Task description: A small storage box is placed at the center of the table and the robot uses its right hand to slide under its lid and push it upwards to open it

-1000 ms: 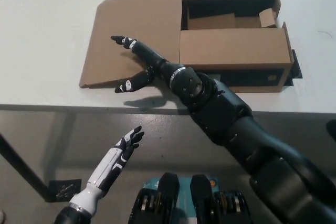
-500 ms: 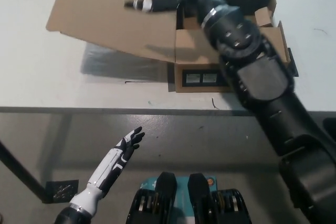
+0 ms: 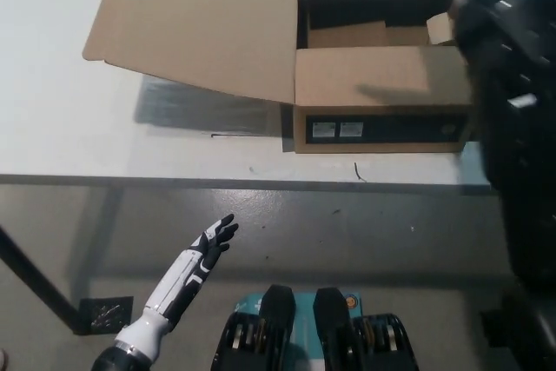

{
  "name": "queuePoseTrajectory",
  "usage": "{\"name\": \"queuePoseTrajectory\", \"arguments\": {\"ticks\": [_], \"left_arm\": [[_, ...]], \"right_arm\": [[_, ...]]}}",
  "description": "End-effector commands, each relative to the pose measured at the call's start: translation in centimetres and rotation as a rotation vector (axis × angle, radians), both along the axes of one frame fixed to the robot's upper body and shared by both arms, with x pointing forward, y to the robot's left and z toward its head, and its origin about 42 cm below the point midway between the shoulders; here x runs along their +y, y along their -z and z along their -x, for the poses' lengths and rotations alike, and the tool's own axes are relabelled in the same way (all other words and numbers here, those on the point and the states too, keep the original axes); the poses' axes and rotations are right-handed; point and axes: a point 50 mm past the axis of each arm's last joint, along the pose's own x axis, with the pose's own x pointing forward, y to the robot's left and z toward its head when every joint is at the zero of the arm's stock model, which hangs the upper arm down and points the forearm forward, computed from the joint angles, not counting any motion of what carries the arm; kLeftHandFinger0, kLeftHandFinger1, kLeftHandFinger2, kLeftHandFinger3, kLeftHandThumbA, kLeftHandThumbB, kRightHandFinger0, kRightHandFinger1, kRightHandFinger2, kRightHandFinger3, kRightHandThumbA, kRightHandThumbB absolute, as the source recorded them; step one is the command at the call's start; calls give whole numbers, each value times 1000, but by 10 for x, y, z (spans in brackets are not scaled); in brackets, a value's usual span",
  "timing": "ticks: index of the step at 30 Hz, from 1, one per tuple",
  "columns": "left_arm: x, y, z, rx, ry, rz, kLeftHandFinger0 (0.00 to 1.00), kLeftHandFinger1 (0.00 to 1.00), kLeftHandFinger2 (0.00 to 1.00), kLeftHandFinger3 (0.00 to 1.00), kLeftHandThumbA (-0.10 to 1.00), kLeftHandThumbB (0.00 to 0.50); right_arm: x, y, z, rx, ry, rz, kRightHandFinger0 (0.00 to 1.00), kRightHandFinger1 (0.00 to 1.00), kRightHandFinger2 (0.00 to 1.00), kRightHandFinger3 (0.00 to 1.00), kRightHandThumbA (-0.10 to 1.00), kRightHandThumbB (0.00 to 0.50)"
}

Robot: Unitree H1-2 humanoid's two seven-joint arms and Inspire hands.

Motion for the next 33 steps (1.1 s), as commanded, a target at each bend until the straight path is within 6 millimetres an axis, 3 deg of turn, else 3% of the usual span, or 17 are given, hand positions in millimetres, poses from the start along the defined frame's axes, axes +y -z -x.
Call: {"name": "queuePoseTrajectory", "arguments": {"ticks": [1, 6, 11, 12, 13, 15, 16, 17, 18, 19, 21, 26, 28, 33], "left_arm": [[2, -17, -6, -71, -6, 15, 1000, 1000, 1000, 1000, 1000, 500], [1, -20, -9, -78, 4, 17, 1000, 1000, 1000, 1000, 1000, 500], [2, -19, -11, -81, 3, 8, 1000, 1000, 1000, 1000, 1000, 500], [2, -18, -12, -83, 3, 10, 1000, 1000, 1000, 1000, 1000, 500], [2, -17, -12, -79, 2, 11, 1000, 1000, 1000, 1000, 1000, 500], [1, -15, -11, -70, 1, 14, 1000, 1000, 1000, 1000, 1000, 500], [0, -14, -9, -67, 2, 17, 1000, 1000, 1000, 1000, 1000, 500], [0, -13, -9, -69, 3, 17, 1000, 1000, 1000, 1000, 1000, 500], [1, -13, -10, -73, 2, 19, 1000, 1000, 1000, 1000, 1000, 500], [2, -12, -10, -70, 2, 19, 1000, 1000, 1000, 1000, 1000, 500], [2, -12, -9, -64, 2, 12, 1000, 1000, 1000, 1000, 1000, 500], [2, -13, -7, -63, 3, 15, 1000, 1000, 1000, 1000, 1000, 500], [2, -12, -6, -69, -3, 12, 1000, 1000, 1000, 1000, 1000, 500], [4, -12, -4, -67, -6, 4, 1000, 1000, 1000, 1000, 1000, 500]], "right_arm": [[-127, -36, 210, -577, 77, 19, 1000, 1000, 1000, 1000, 1000, 366], [-141, 48, 277, -570, 192, 71, 1000, 1000, 1000, 1000, 1000, 394], [-136, 107, 310, -404, 195, 50, 1000, 1000, 1000, 1000, 1000, 435], [-134, 119, 313, -361, 181, 44, 1000, 1000, 1000, 1000, 1000, 409], [-131, 132, 315, -313, 165, 34, 1000, 1000, 1000, 1000, 1000, 393], [-127, 151, 316, -222, 160, 29, 1000, 1000, 1000, 1000, 1000, 409], [-123, 169, 312, -178, 156, 24, 1000, 1000, 1000, 1000, 1000, 352], [-122, 177, 309, -155, 157, 20, 1000, 1000, 1000, 1000, 1000, 338], [-119, 184, 310, -66, 167, 23, 1000, 1000, 1000, 1000, 1000, 408], [-117, 193, 310, -1, 164, 46, 1000, 1000, 1000, 1000, 1000, 434], [-115, 216, 306, 65, 157, 68, 1000, 1000, 1000, 1000, 1000, 380], [-108, 261, 291, 179, 186, 108, 1000, 1000, 1000, 1000, 1000, 314], [-105, 278, 283, 253, 193, 74, 1000, 1000, 1000, 1000, 1000, 377], [-102, 302, 268, 325, 217, 36, 1000, 1000, 1000, 1000, 1000, 432]]}}
